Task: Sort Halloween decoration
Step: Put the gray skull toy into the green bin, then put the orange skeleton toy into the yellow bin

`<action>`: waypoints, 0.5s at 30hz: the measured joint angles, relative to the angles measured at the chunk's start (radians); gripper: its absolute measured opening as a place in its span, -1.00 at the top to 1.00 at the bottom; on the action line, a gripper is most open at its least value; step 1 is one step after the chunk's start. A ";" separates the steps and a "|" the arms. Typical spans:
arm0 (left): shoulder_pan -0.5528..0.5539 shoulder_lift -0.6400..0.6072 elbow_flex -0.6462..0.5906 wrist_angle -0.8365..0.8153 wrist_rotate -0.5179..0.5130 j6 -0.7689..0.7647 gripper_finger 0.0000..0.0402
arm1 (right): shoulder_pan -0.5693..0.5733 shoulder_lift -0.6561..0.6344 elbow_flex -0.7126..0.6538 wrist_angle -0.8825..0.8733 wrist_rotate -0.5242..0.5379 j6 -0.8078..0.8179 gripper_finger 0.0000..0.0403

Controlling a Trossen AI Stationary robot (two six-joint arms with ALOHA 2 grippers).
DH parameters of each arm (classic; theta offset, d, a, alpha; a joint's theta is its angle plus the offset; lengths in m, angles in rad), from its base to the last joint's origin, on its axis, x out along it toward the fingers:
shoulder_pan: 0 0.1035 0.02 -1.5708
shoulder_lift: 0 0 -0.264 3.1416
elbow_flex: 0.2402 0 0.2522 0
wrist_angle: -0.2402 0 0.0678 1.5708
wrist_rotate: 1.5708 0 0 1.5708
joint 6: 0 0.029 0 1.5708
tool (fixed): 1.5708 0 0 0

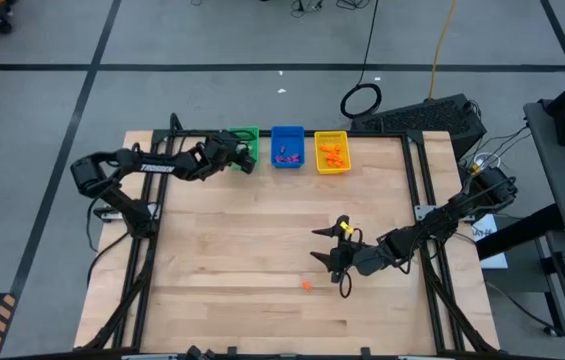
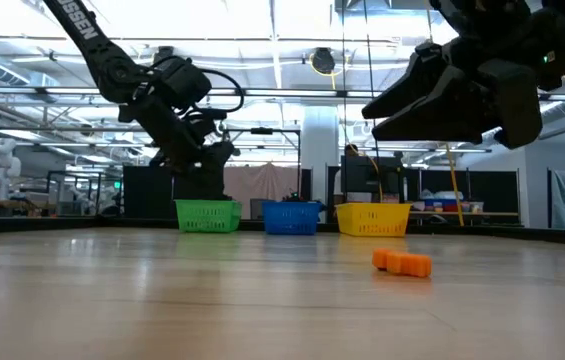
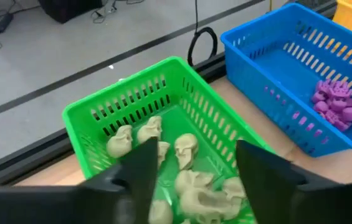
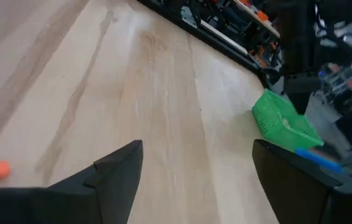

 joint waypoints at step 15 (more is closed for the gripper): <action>-0.240 -0.137 0.000 -0.019 0.189 -0.016 -0.50 | 0.011 0.000 0.000 -0.071 -0.358 0.727 -0.43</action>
